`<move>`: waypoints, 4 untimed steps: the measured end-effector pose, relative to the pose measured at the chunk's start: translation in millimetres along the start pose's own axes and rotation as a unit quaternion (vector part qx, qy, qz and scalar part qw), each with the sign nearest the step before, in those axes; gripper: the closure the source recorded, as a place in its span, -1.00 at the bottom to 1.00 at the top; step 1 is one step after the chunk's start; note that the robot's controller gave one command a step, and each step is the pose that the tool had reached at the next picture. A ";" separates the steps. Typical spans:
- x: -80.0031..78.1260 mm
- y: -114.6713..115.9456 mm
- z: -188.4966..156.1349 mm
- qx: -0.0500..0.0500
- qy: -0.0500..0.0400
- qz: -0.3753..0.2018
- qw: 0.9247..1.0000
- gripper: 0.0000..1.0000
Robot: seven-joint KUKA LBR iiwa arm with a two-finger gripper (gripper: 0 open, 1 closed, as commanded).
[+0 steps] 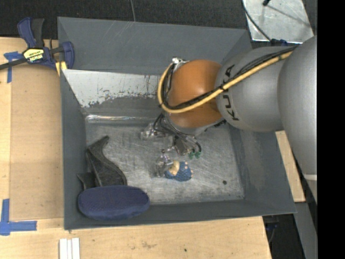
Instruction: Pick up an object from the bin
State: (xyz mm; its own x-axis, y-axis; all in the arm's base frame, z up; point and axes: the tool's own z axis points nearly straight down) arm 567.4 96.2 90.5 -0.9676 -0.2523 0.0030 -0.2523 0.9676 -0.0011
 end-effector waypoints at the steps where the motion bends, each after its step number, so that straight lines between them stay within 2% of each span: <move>1: 43.1 -42.2 -34.2 0.000 -0.001 -0.212 0.977 -1.00; 2: 40.3 -42.1 19.1 0.000 -0.005 -0.237 0.972 -1.00; 3: 43.2 -15.4 17.2 0.002 -0.005 -0.298 0.954 -1.00; 4: 12.0 -67.1 -43.7 0.004 -0.007 -0.317 0.948 -1.00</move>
Offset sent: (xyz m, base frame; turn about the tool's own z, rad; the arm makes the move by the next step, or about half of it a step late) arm -0.0316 -0.0499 0.0336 -0.4300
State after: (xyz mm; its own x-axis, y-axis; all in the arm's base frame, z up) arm 572.9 28.3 134.3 -0.6209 -0.7838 -0.0071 -0.7838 0.6210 -0.0102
